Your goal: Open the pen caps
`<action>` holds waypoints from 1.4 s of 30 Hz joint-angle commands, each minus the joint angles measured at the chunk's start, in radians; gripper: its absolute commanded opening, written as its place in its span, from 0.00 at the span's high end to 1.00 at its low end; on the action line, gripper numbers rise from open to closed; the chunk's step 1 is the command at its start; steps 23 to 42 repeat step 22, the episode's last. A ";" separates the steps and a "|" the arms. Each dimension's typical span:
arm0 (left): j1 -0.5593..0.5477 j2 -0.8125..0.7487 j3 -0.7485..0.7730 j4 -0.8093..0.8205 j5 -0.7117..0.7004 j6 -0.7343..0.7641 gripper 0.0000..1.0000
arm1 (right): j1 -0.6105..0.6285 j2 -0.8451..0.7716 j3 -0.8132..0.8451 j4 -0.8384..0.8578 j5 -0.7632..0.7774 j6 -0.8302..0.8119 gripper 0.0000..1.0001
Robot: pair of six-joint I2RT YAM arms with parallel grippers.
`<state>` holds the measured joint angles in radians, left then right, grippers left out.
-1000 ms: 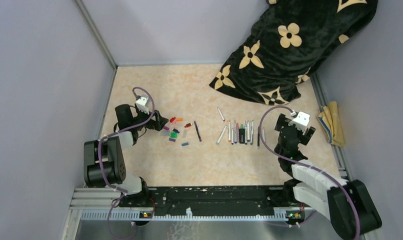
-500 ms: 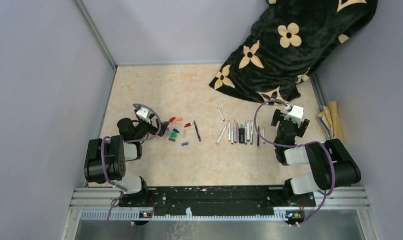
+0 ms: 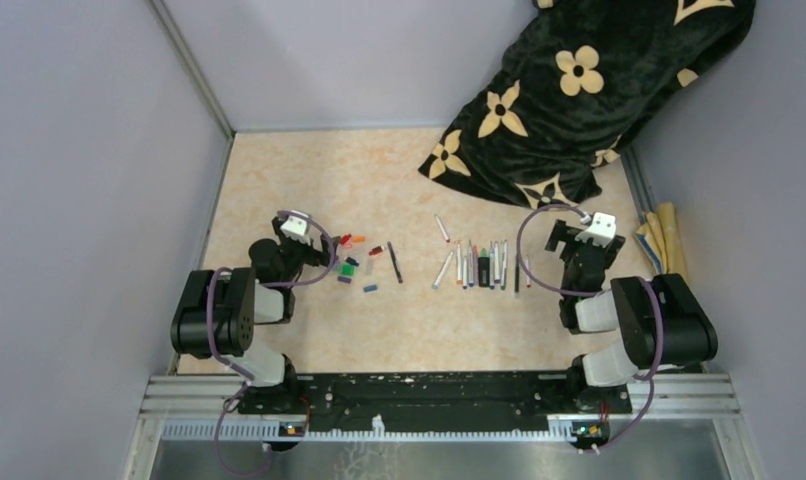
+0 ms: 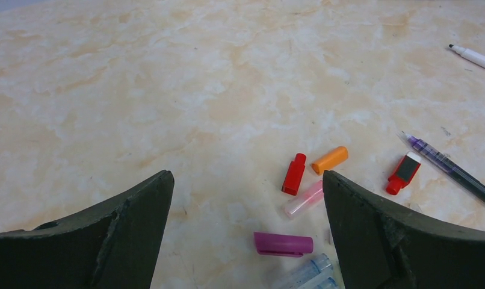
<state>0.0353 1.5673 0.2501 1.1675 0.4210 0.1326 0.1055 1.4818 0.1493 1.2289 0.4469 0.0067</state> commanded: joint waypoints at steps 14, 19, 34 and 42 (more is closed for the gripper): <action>0.000 -0.002 0.018 0.008 -0.025 0.012 0.01 | -0.041 -0.025 0.019 0.018 -0.100 0.054 0.01; 0.000 0.001 0.021 0.002 -0.025 0.013 0.01 | -0.041 -0.025 0.019 0.018 -0.099 0.054 0.01; 0.000 -0.008 0.015 0.006 -0.024 0.009 0.01 | -0.041 -0.026 0.019 0.018 -0.099 0.055 0.01; 0.000 -0.008 0.015 0.006 -0.024 0.009 0.01 | -0.041 -0.026 0.019 0.018 -0.099 0.055 0.01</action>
